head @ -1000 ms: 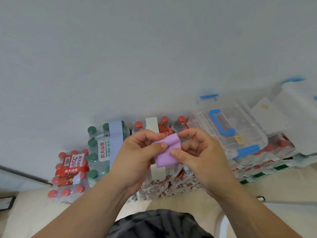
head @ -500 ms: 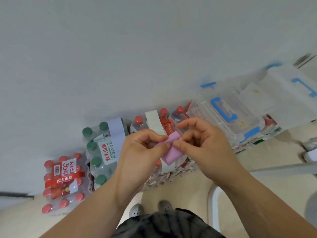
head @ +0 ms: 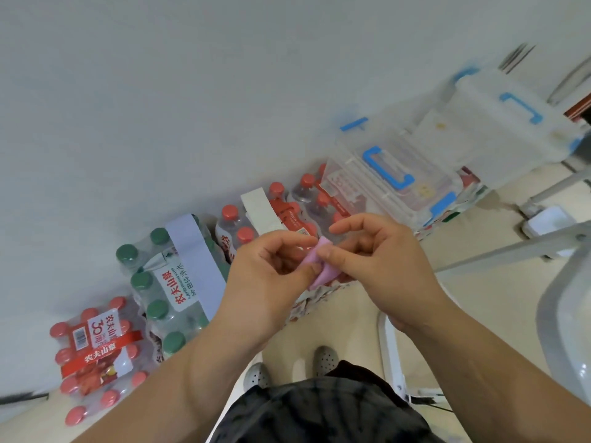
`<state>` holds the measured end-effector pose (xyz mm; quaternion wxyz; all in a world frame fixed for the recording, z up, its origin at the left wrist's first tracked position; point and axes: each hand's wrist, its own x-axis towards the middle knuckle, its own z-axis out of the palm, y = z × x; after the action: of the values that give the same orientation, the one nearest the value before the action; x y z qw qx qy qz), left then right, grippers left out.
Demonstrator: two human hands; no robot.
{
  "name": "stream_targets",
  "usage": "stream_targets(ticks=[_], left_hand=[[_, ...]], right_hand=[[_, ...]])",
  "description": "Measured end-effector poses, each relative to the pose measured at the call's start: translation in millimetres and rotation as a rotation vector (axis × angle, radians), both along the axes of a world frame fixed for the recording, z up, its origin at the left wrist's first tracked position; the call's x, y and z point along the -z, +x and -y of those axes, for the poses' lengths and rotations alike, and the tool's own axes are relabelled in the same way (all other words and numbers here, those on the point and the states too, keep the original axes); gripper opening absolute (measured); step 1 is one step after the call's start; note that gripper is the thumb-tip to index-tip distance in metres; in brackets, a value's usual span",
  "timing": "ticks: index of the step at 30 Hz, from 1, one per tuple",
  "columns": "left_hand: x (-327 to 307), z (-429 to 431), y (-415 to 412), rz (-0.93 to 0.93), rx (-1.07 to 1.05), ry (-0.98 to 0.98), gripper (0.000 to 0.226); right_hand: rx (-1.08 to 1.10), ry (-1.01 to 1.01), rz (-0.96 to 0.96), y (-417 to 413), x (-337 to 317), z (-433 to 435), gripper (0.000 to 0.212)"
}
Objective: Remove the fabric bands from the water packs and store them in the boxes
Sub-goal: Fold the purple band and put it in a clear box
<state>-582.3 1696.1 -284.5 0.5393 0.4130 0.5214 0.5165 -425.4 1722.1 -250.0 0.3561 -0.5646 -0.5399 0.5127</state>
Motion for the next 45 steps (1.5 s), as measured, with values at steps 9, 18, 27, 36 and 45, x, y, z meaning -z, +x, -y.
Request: stream_targets(ticks=[9,18,27,36,45], left_hand=[[-1.8,-20.2,34.2,0.148,0.111,-0.052,0.019],[-9.7,-50.9,99.1,0.097,0.262,-0.151,0.022],[-27.0,-89.4,198.6,-0.143,0.011,-0.052,0.018],[-30.6,-109.9,256.0,-0.169,-0.042,-0.105,0.013],[-27.7,-126.6,269.9,-0.302,-0.032,-0.13,0.03]], right_hand=[[-0.01,0.043,-0.005,46.3,-1.9,-8.9,0.025],[-0.012,0.005,-0.095,119.0,1.5,-41.7,0.035],[-0.013,-0.088,-0.358,211.1,4.0,-92.6,0.028],[-0.113,-0.135,-0.418,263.6,13.5,-123.8,0.03],[-0.096,-0.057,-0.344,269.5,29.2,-141.7,0.02]])
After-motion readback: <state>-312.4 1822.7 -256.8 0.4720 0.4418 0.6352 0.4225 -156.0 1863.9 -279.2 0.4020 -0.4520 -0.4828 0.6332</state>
